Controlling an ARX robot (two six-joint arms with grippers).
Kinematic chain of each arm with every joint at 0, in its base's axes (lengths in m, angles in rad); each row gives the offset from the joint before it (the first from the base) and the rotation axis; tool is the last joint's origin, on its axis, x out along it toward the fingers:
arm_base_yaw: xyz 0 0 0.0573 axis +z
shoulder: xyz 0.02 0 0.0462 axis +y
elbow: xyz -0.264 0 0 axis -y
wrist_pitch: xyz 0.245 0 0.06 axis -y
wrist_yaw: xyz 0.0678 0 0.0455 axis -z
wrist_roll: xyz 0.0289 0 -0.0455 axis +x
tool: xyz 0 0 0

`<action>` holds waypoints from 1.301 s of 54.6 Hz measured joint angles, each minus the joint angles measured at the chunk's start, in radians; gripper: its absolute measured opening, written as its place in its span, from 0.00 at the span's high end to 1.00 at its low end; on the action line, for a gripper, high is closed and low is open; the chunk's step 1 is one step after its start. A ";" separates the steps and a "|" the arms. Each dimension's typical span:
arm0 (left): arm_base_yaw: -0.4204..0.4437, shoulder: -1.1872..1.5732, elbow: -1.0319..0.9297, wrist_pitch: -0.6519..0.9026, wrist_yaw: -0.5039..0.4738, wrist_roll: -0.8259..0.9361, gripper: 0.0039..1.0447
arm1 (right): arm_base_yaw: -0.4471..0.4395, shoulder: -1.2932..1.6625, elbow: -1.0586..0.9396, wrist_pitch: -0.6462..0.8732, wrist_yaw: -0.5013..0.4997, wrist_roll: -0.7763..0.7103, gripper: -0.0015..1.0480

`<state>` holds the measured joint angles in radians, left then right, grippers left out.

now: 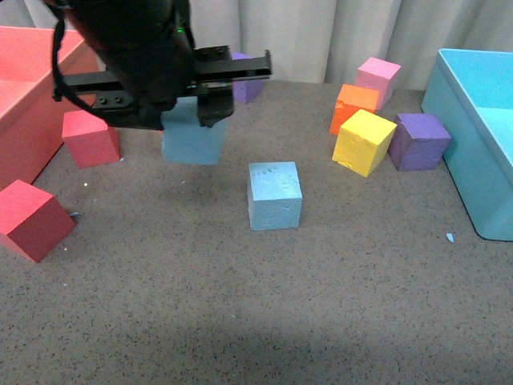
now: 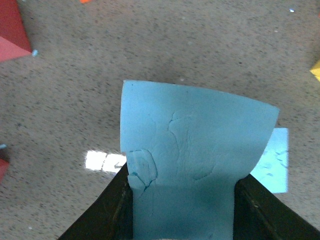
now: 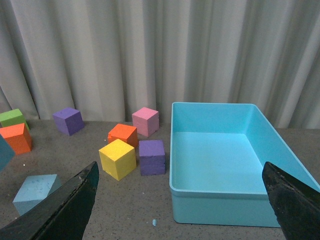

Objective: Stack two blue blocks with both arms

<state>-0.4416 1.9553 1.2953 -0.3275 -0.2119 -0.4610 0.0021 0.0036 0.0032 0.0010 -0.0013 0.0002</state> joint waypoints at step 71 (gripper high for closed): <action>-0.197 0.211 0.252 -0.178 -0.063 -0.356 0.63 | 0.000 0.000 0.000 0.000 0.000 0.000 0.09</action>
<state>-0.6388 2.1666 1.5471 -0.5053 -0.2752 -0.8173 0.0021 0.0036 0.0032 0.0006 -0.0013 0.0002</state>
